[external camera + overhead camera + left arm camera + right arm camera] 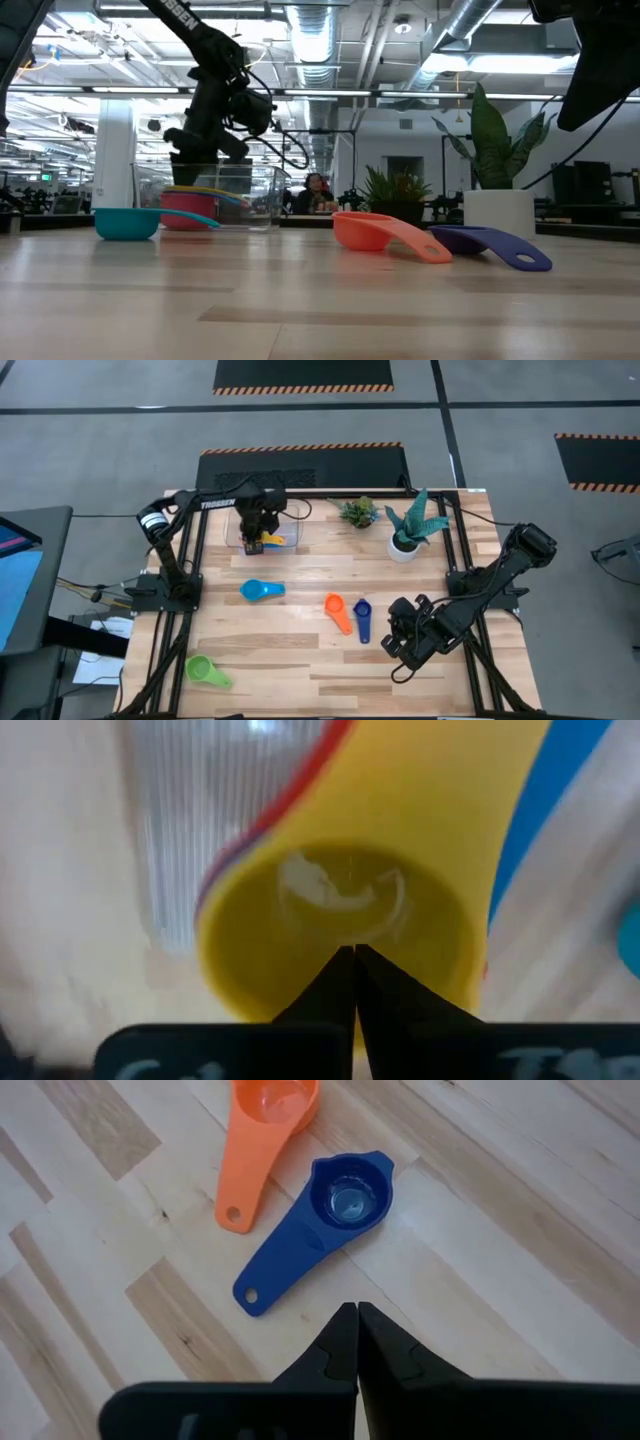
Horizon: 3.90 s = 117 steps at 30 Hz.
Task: Nest measuring cups in basket
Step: Adjust the stacked measuring cups in the transparent bin
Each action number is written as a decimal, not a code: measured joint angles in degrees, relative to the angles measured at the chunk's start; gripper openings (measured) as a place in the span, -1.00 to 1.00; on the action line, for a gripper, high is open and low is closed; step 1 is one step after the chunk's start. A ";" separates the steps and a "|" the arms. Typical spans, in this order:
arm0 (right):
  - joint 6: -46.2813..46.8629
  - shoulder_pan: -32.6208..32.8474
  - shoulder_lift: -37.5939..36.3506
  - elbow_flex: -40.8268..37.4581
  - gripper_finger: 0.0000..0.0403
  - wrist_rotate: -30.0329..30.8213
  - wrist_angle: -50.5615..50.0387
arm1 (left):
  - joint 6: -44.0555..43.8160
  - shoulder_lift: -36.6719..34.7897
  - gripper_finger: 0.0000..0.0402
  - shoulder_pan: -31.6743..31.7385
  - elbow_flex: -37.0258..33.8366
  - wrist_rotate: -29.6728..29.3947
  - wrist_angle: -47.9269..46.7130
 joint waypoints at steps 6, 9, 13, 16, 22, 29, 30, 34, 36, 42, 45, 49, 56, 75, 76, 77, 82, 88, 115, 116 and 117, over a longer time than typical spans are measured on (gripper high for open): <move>0.42 0.00 0.00 0.00 -0.92 -0.04 0.06 | 0.03 -0.01 -1.00 -0.47 -0.05 0.01 7.41; 0.50 0.00 0.00 0.00 -0.92 -0.17 0.54 | 0.00 -0.01 -1.00 -0.30 -0.01 -0.03 9.95; 1.91 0.00 0.00 0.00 -0.90 -0.17 0.70 | -1.99 -0.01 -1.00 0.40 0.01 -0.20 13.79; 1.99 0.00 0.00 0.00 -0.90 -0.20 1.11 | -3.81 -0.01 -1.00 1.07 0.04 -1.20 15.75; 2.02 0.00 0.00 0.00 -0.93 -0.20 1.20 | -5.11 -0.27 -1.00 1.39 0.04 -7.10 13.31; 1.75 0.00 0.00 0.00 -0.90 -0.15 1.07 | -3.66 -5.91 -1.00 0.71 0.10 1.00 8.16; 1.69 0.00 0.00 0.00 -0.89 -0.13 1.02 | -3.04 -6.59 -1.00 0.71 0.10 2.64 7.98; 1.70 0.00 0.00 0.00 -0.91 -0.11 0.84 | -2.07 -6.95 -1.00 0.74 0.12 3.45 7.93; 1.71 0.00 0.00 0.00 -0.92 -0.11 0.87 | -0.81 -6.60 -1.00 0.37 0.12 3.78 8.36; 1.69 0.00 0.00 0.00 -0.91 -0.07 1.07 | 3.42 -6.35 -1.00 -2.34 0.10 5.05 9.90; 1.69 0.00 0.00 0.00 -0.90 0.00 1.07 | 4.68 -6.35 -1.00 -3.83 0.10 6.11 11.26; 1.85 0.00 0.00 0.00 -0.91 0.02 0.96 | 5.22 -6.35 -1.00 -5.15 0.10 5.96 13.35; 1.88 0.00 0.00 0.00 -0.91 0.02 0.87 | 7.59 -6.35 -1.00 -5.03 0.10 6.06 12.98; 1.52 0.00 -0.02 0.02 -0.89 -0.03 0.21 | 8.02 1.19 -1.00 -5.41 3.87 8.80 11.88; 1.53 0.00 -0.02 0.02 -0.90 -0.02 0.23 | 8.02 1.94 -1.00 -5.41 4.34 8.82 11.76; 1.53 0.00 -0.02 0.02 -0.90 -0.04 0.26 | 8.02 2.71 -1.00 -5.43 4.78 8.80 11.26; 1.82 0.00 -0.02 0.02 -0.92 -0.13 0.57 | 8.01 5.94 -1.00 -5.43 7.69 7.68 11.04; 2.60 0.00 -0.02 0.02 -0.90 -0.13 0.80 | 8.12 5.82 -1.00 -5.48 10.99 2.07 11.39; 2.08 0.00 -0.02 0.02 -0.90 0.02 0.55 | 2.51 5.74 -1.00 2.22 15.55 -6.28 -0.31; 2.08 0.00 -0.02 0.02 -0.90 0.04 0.50 | 2.28 5.74 -1.00 2.22 15.55 -5.61 -0.28; 2.08 0.00 -0.02 0.02 -0.90 0.04 0.50 | 1.72 5.74 -1.00 2.24 15.55 -5.00 -0.47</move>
